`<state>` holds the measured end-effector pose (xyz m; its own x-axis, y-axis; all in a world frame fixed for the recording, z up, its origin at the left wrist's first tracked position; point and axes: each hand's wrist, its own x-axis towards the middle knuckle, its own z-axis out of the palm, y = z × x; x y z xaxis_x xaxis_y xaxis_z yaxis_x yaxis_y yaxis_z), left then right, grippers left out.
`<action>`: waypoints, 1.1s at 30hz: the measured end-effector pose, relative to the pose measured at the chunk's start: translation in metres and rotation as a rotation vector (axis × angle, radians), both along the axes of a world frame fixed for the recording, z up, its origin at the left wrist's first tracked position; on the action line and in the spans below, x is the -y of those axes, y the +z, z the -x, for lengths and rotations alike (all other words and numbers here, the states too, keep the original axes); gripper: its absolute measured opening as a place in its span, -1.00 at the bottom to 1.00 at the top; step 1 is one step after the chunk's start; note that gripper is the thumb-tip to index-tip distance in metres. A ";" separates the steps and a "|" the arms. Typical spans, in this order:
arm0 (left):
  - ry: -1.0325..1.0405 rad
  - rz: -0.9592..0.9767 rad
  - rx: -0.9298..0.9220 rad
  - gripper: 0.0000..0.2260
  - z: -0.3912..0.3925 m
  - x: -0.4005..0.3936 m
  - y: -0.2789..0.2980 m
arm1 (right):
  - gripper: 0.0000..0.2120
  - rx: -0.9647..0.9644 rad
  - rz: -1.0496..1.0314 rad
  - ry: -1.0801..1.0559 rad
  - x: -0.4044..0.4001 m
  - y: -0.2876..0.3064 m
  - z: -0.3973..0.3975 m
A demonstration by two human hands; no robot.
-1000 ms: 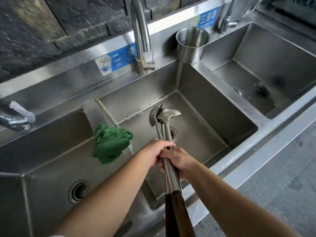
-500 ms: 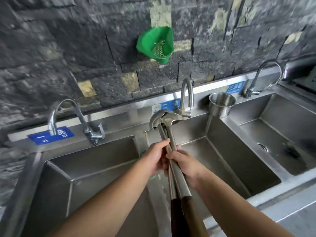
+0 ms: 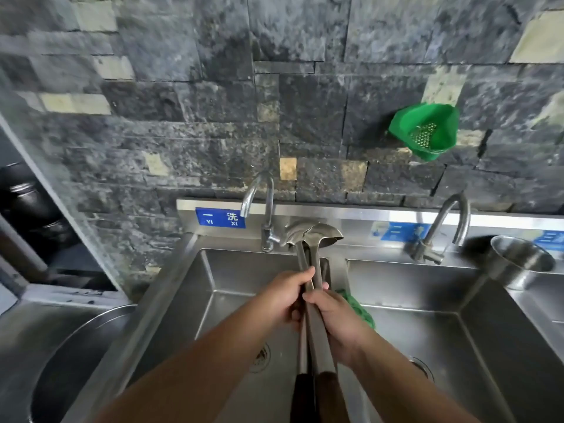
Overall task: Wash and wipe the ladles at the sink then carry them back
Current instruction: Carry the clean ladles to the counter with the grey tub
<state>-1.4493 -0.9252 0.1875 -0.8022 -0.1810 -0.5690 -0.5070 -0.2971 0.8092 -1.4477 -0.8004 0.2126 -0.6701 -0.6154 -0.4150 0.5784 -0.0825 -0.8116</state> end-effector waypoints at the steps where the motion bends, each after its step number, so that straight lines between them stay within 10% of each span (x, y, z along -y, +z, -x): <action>1: 0.024 -0.011 0.009 -0.63 -0.011 0.008 0.002 | -0.74 0.010 -0.007 0.029 0.009 0.002 -0.008; 20: 0.675 0.135 0.009 -0.63 -0.376 0.162 0.015 | -0.75 0.065 -0.042 0.679 0.189 0.018 -0.297; 33: 1.252 0.122 -0.093 -0.67 -0.663 0.186 0.031 | -0.79 -0.395 -0.144 1.374 0.292 0.030 -0.531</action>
<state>-0.7860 -1.1112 0.2180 -0.0791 -0.8914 -0.4462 0.1275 -0.4530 0.8824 -0.9163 -1.0926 0.2423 0.3262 -0.8267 -0.4585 -0.1300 0.4411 -0.8880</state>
